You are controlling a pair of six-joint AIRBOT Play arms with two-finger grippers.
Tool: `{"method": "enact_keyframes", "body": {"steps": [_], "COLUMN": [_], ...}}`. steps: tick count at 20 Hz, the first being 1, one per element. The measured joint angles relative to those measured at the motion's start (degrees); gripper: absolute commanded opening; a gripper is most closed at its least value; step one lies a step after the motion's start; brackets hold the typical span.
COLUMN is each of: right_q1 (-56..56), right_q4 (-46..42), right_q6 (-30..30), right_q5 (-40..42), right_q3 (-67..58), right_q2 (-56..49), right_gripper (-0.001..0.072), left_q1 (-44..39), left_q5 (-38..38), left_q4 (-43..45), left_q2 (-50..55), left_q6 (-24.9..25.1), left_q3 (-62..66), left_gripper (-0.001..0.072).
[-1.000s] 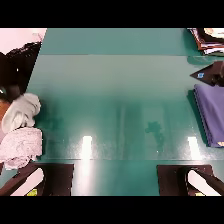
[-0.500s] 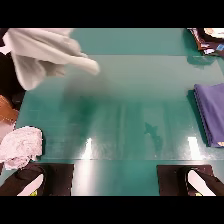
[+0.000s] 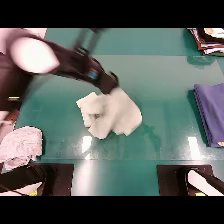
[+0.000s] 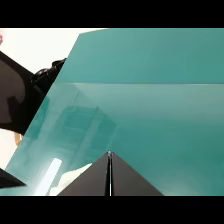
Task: Fold the shirts.
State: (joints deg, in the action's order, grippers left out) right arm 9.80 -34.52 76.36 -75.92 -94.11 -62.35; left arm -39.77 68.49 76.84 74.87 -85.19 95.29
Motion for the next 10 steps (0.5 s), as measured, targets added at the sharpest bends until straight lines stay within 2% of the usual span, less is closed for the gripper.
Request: {"method": "enact_keyframes", "body": {"steps": [4,7,10], "right_q1": [0.0,0.0,0.0], "right_q4": [0.0,0.0,0.0], "right_q6": [0.0,0.0,0.0], "right_q5": [-2.4,-3.1,-3.4], "right_q3": [-1.4,-1.7,-1.8], "right_q2": [-0.8,-1.0,-1.0], "right_gripper": [0.0017,0.0017,0.0017], "left_q1": [1.7,9.2,18.9], "left_q5": [1.3,4.7,6.1], "left_q4": [3.3,6.0,4.1], "left_q2": [3.4,3.8,4.1], "left_q6": [0.4,0.4,0.1], "left_q3": [0.2,-0.3,-4.4], "left_gripper": [0.0534,0.0535,0.0535]}}
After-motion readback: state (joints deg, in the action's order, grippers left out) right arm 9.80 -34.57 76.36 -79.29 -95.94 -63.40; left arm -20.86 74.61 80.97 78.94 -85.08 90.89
